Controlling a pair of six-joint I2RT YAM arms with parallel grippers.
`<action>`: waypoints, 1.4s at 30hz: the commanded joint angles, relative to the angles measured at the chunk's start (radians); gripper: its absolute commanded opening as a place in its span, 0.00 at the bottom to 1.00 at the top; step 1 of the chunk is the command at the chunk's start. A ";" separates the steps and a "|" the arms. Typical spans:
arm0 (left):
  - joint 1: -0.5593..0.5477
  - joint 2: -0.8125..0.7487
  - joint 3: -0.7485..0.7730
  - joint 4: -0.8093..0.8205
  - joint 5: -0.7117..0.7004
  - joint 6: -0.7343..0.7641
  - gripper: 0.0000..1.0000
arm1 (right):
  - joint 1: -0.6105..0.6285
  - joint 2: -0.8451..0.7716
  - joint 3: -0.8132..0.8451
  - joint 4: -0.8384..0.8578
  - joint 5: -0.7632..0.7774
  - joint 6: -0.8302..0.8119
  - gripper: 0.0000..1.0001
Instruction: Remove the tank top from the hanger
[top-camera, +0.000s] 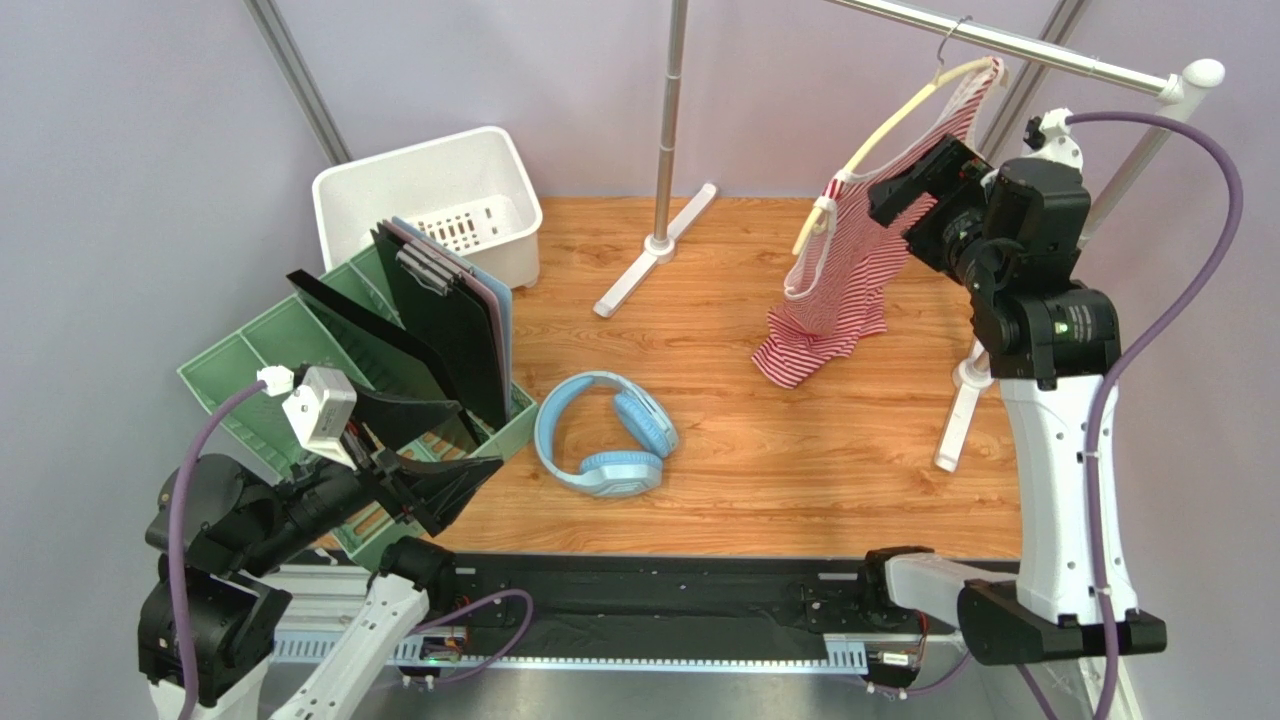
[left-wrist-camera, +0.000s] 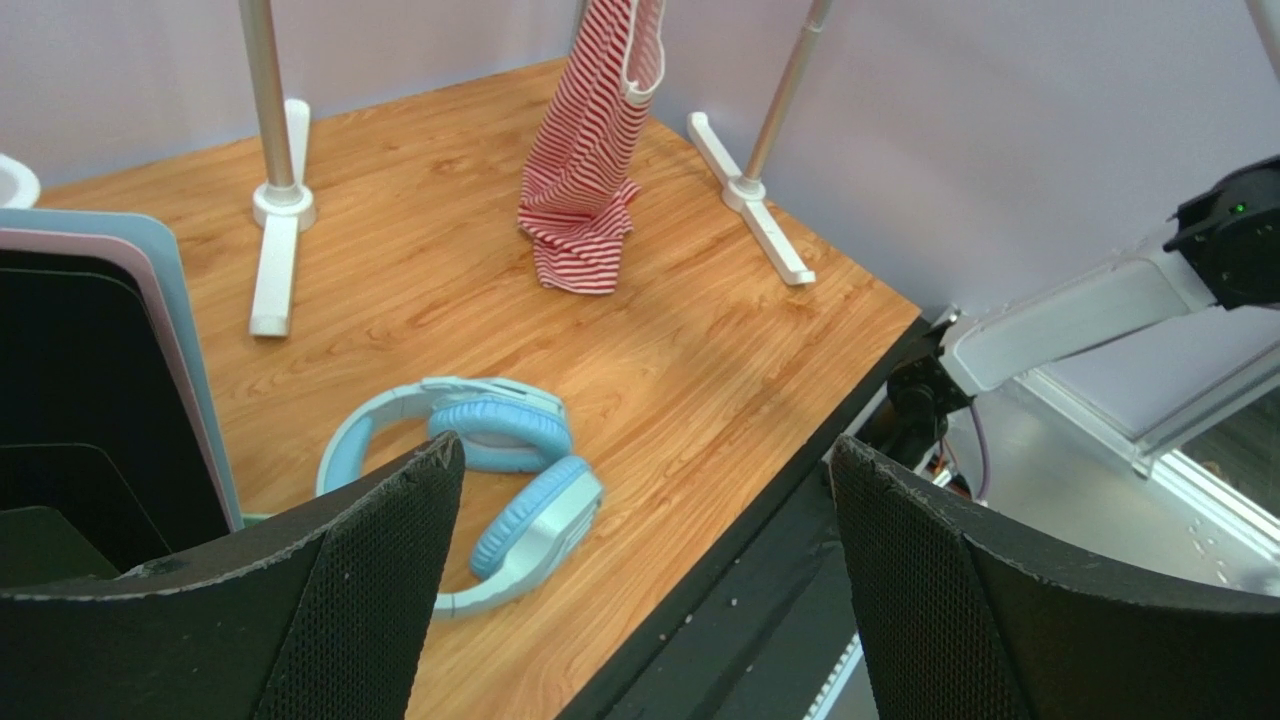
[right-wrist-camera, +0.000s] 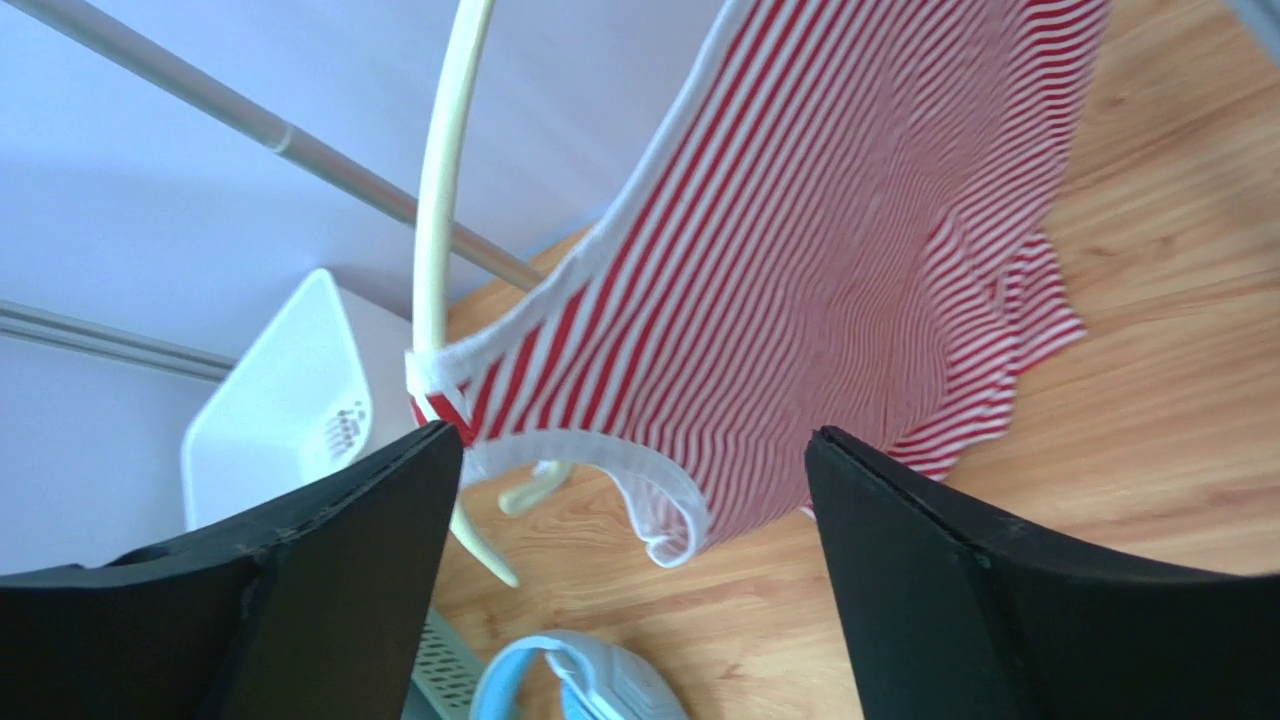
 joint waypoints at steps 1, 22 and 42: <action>-0.002 -0.008 0.005 0.016 0.041 0.048 0.96 | -0.086 0.013 0.006 0.184 -0.253 0.140 0.87; -0.016 -0.027 -0.051 0.061 0.136 -0.052 0.95 | -0.143 0.122 -0.100 0.543 -0.246 0.375 0.42; -0.016 -0.028 -0.069 0.082 0.153 -0.106 0.94 | -0.144 0.170 -0.126 0.649 -0.298 0.426 0.30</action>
